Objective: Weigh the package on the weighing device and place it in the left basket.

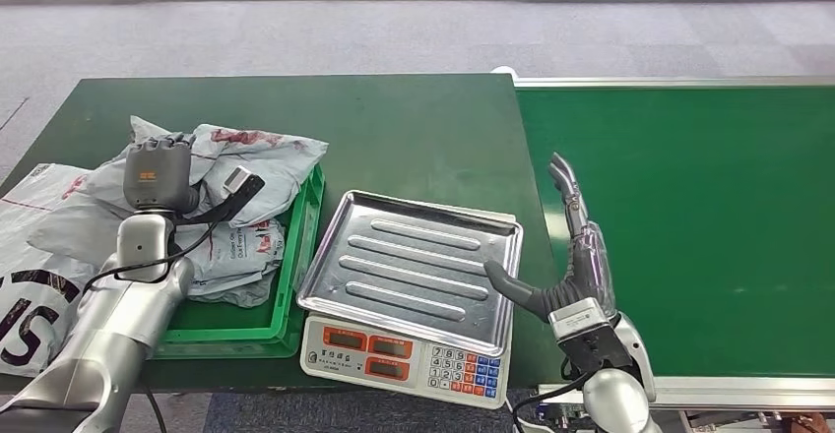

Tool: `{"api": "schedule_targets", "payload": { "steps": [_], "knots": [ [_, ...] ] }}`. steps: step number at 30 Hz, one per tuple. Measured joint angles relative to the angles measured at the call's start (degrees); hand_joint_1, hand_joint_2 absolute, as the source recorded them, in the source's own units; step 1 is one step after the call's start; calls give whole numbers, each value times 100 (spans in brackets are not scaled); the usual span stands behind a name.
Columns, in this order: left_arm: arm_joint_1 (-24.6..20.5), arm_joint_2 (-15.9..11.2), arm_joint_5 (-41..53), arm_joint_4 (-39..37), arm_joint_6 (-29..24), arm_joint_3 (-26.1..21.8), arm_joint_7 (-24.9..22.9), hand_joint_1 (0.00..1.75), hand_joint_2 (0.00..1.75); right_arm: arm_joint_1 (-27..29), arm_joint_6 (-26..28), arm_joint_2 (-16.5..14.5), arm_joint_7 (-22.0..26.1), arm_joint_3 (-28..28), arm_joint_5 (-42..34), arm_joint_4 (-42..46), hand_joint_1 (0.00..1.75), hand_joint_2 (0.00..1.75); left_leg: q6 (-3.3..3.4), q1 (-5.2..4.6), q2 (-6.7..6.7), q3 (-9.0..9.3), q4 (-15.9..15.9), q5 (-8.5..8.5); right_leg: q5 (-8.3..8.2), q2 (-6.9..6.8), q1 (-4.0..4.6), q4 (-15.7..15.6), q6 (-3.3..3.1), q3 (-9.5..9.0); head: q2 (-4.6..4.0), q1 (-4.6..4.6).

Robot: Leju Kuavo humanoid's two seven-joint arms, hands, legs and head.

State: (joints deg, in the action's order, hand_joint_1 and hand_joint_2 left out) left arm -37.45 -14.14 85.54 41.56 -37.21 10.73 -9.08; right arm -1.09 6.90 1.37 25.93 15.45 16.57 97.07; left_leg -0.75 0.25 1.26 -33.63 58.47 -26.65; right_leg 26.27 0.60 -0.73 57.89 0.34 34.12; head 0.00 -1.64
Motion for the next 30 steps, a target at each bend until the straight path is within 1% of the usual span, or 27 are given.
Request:
{"api": "schedule_targets", "payload": {
  "steps": [2, 5, 8, 12, 14, 15, 17, 19, 21, 23, 25, 27, 30],
  "knots": [
    [-26, -15, -2, -31, -2, -68, -13, 0, 0, 61, 15, 1, -1, 0, 10, 39, 0, 175, 0, 0, 0, 0, 0, 0, 0, 0, 0, 0, 0, 0, 0, 0],
    [-30, -31, -189, 12, -117, -234, 154, 0, 0, 166, 49, -1, -5, 0, 76, 109, 0, 175, 0, 0, 0, 0, 0, 0, 0, 0, 1, 0, 0, 0, 0, 0],
    [77, -21, -831, 285, -221, -568, 560, 0, 0, 333, 95, -2, -34, 0, 175, 234, 0, 175, -2, 1, -3, 0, 0, -2, 0, 4, 1, 0, 0, 2, 0, 0],
    [236, 17, -1359, 659, -176, -905, 839, 0, 0, 455, 117, -2, -56, 0, 217, 354, 0, 175, -4, 1, -4, -1, 0, -3, 0, 10, 1, 0, -1, 4, 0, 0],
    [372, 76, -2163, 925, -17, -1037, 1220, 0, 0, 488, 135, -2, -69, -2, 245, 387, 0, 175, -3, 1, -5, -1, 0, -3, 0, 10, 0, 0, 0, 3, 0, 0],
    [481, 132, -2881, 1129, 175, -1115, 1489, 0, 0, 506, 149, -2, -82, -4, 272, 405, 0, 175, -3, 0, -7, -1, 0, -4, 0, 11, -1, 0, 0, 3, 0, 0],
    [820, 305, -4752, 1689, 817, -1290, 1996, 0, 0, 554, 187, -3, -105, -17, 325, 438, 0, 175, 0, -5, -16, 2, 0, -8, 1, 20, -5, -1, 0, 3, 0, 0],
    [1359, 526, -6565, 2390, 1438, -1450, 2483, 0, 0, 635, 234, -8, -113, -49, 361, 464, 0, 175, 3, -9, -28, 4, 0, -16, 1, 35, -9, -1, 1, 5, 0, 0],
    [2017, 746, -7777, 3133, 1669, -1525, 2977, 0, 0, 736, 281, -10, -108, -92, 367, 485, 0, 175, 4, -9, -40, 3, 0, -27, 4, 49, -10, -1, 1, 9, 0, 0],
    [2667, 946, -8520, 3869, 1754, -1534, 3342, 0, 0, 814, 303, -10, -100, -142, 337, 512, 0, 175, 7, -10, -47, 3, 0, -37, 11, 57, -11, -3, 4, 11, 0, 0],
    [3195, 1112, -8907, 4485, 1834, -1530, 3517, 0, 0, 853, 297, -10, -105, -191, 290, 548, 0, 175, 12, -11, -45, 3, 1, -44, 18, 57, -12, -4, 10, 11, 0, 0],
    [3555, 1251, -9127, 4956, 1938, -1519, 3618, 0, 0, 878, 268, -12, -133, -241, 244, 600, 0, 175, 16, -11, -38, 3, 1, -47, 22, 48, -11, -5, 15, 8, 0, 0],
    [3856, 1432, -9371, 5405, 2165, -1486, 3703, 0, 0, 928, 172, -24, -172, -308, 185, 706, 0, 175, 19, -11, -30, 4, 1, -49, 26, 36, -11, -6, 17, 3, 0, 0]
  ]
}}
